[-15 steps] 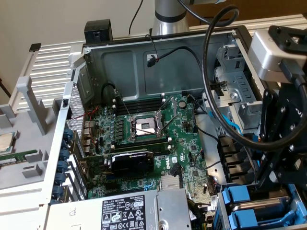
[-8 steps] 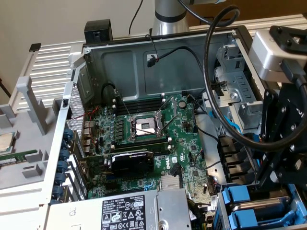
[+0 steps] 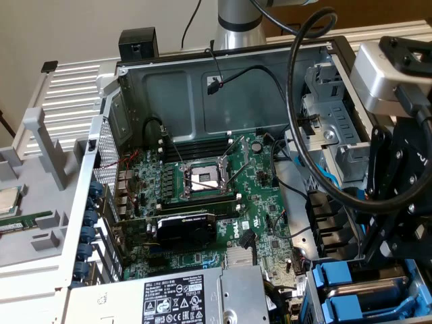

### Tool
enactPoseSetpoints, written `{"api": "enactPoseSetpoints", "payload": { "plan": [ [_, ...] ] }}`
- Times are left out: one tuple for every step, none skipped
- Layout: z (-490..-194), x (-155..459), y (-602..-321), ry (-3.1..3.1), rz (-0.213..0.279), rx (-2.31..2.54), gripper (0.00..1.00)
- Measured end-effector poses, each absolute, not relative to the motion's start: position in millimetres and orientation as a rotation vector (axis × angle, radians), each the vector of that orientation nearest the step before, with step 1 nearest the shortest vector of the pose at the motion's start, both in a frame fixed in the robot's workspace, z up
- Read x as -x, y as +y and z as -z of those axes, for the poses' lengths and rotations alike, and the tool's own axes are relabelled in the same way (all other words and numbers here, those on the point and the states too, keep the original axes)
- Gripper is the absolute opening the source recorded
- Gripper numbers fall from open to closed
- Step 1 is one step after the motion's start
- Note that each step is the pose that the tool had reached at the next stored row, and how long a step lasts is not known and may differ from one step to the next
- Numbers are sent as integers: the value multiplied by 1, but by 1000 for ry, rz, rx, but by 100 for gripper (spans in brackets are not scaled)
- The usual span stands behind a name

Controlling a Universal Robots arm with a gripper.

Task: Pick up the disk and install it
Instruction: 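Insert the first disk wire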

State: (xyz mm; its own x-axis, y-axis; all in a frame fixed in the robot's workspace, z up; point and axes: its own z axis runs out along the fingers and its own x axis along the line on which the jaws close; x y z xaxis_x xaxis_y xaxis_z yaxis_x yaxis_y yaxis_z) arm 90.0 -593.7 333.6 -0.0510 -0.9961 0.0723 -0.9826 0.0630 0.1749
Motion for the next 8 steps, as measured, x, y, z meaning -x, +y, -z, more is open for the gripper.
{"api": "enactPoseSetpoints", "payload": {
  "plan": [
    [-333,-90,-594,-2157,116,-2036,17],
    [-333,-90,-594,-2157,116,-2036,17],
    [-333,-90,-594,-2156,116,-2036,17],
    [-333,-90,-594,-2157,116,-2036,17],
    [-333,-90,-594,-2157,116,-2036,17],
    [-333,-90,-594,-2157,116,-2036,17],
    [-333,-90,-594,-2157,116,-2036,17],
    [-333,-90,-594,-2157,116,-2036,17]
  ]
}}
